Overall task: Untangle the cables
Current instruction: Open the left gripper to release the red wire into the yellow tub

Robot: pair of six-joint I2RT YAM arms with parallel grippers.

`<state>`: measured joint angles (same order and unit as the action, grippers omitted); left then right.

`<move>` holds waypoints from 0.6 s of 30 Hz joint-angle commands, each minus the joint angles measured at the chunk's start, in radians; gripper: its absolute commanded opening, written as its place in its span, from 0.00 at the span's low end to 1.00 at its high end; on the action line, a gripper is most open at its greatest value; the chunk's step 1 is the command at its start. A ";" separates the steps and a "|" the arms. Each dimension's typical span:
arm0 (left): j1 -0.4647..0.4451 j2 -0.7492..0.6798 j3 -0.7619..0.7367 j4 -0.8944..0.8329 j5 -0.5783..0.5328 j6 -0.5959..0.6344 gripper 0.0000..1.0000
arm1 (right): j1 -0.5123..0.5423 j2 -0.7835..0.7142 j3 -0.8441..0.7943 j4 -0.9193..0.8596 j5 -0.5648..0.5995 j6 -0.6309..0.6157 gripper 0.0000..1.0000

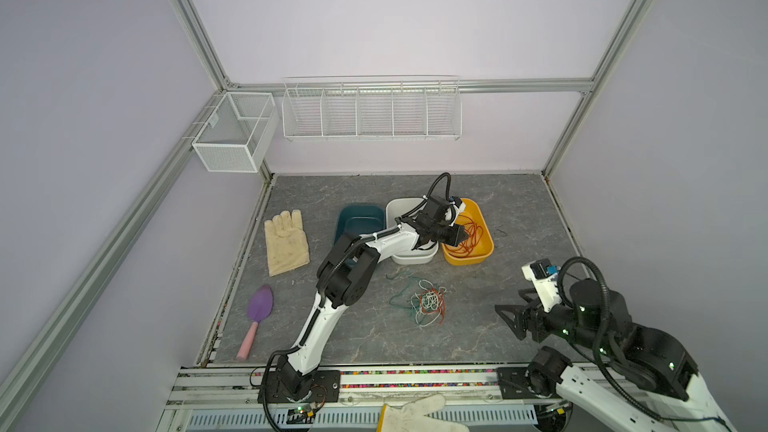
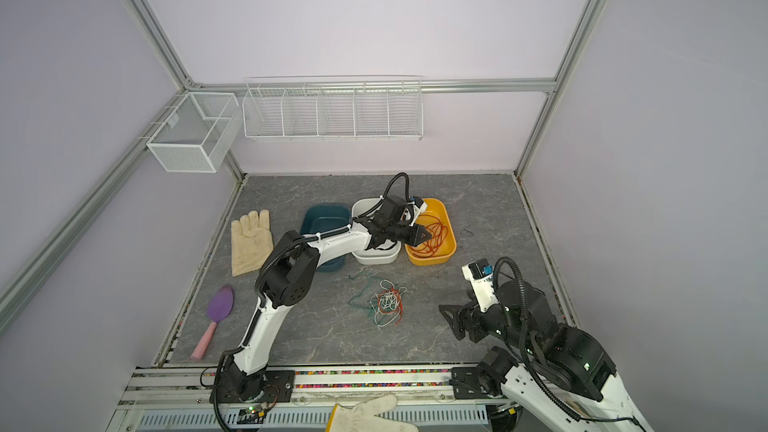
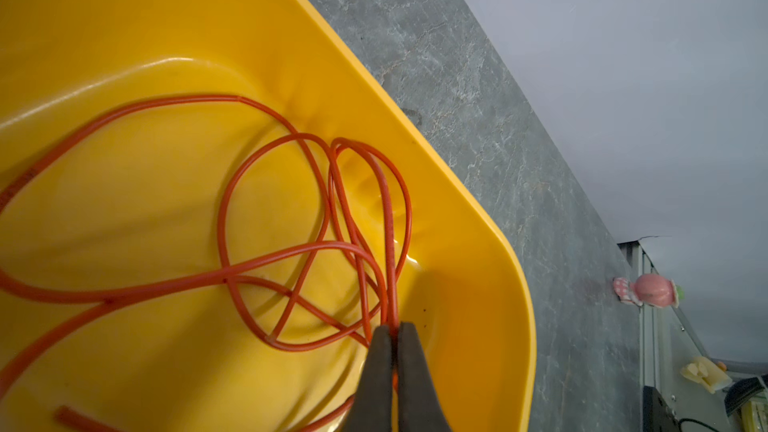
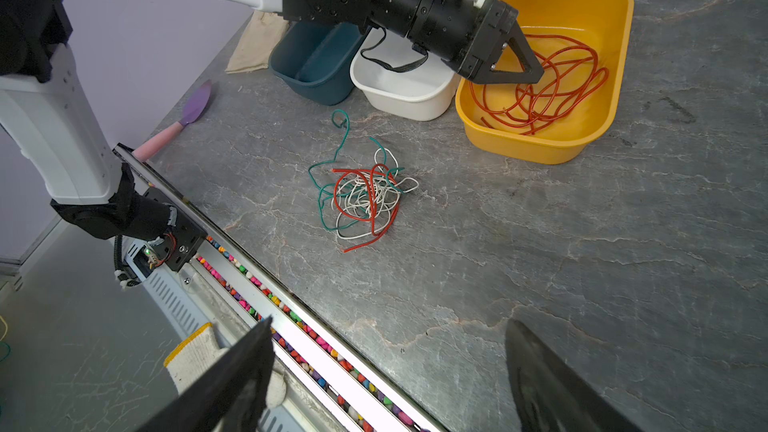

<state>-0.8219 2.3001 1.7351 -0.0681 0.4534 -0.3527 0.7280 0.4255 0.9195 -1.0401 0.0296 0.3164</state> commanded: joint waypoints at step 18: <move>0.017 -0.050 0.202 -0.189 -0.094 0.094 0.42 | -0.004 0.014 -0.016 0.024 0.007 -0.014 0.88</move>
<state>-0.8150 2.2940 1.8954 -0.2039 0.3824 -0.2947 0.7280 0.4316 0.9195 -1.0351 0.0296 0.3164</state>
